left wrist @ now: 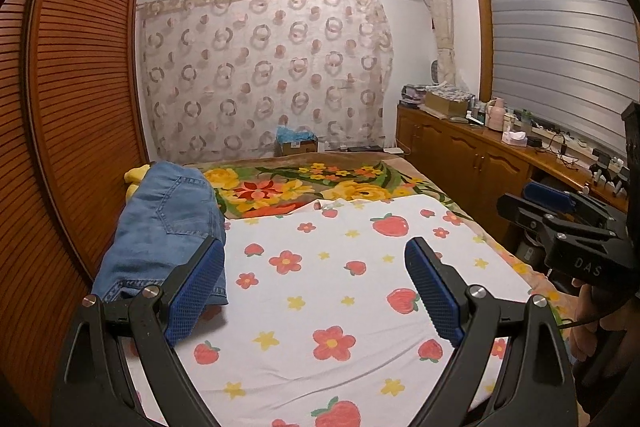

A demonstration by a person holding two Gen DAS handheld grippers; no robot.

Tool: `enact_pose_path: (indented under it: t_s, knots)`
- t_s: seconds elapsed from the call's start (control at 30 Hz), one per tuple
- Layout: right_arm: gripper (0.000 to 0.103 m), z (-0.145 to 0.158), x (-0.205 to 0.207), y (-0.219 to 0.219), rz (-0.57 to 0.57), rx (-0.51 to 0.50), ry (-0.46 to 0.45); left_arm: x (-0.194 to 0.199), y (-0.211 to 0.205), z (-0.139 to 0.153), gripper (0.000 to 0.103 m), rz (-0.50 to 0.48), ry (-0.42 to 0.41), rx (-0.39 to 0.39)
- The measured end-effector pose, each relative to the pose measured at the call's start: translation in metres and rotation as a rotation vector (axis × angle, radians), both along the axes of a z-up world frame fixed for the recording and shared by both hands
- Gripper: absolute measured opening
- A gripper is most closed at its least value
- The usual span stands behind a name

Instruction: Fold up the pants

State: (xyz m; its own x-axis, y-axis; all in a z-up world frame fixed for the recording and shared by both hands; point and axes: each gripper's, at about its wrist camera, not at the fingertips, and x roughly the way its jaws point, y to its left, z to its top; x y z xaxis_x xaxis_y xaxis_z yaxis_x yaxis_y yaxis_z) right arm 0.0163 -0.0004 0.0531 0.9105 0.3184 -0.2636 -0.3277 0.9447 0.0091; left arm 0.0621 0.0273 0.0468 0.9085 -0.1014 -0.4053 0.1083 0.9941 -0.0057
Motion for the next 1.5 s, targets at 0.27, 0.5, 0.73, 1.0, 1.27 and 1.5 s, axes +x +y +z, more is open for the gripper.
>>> enact_pose_path:
  t_s: [0.27, 0.5, 0.73, 1.0, 1.27, 1.5]
  knots:
    - [0.068, 0.003, -0.003, -0.002, 0.006, -0.005, -0.002, 0.000, 0.003, -0.001, 0.092, 0.003, 0.001, 0.000]
    - [0.068, 0.009, -0.005, -0.011, 0.008, -0.007, -0.006, 0.000, 0.003, -0.001, 0.092, 0.004, 0.002, 0.003]
    - [0.068, 0.010, -0.007, -0.012, 0.008, -0.006, -0.003, 0.000, 0.003, 0.001, 0.092, 0.003, 0.002, 0.001]
    - [0.068, 0.011, -0.008, -0.012, 0.007, -0.006, -0.003, -0.001, 0.003, 0.002, 0.092, 0.003, 0.001, 0.001]
    - [0.068, 0.012, -0.010, -0.011, 0.006, -0.006, -0.003, -0.001, 0.003, 0.002, 0.092, 0.003, 0.002, 0.002]
    - [0.068, 0.012, -0.010, -0.011, 0.006, -0.008, -0.004, -0.001, 0.003, 0.002, 0.092, 0.002, 0.000, 0.000]
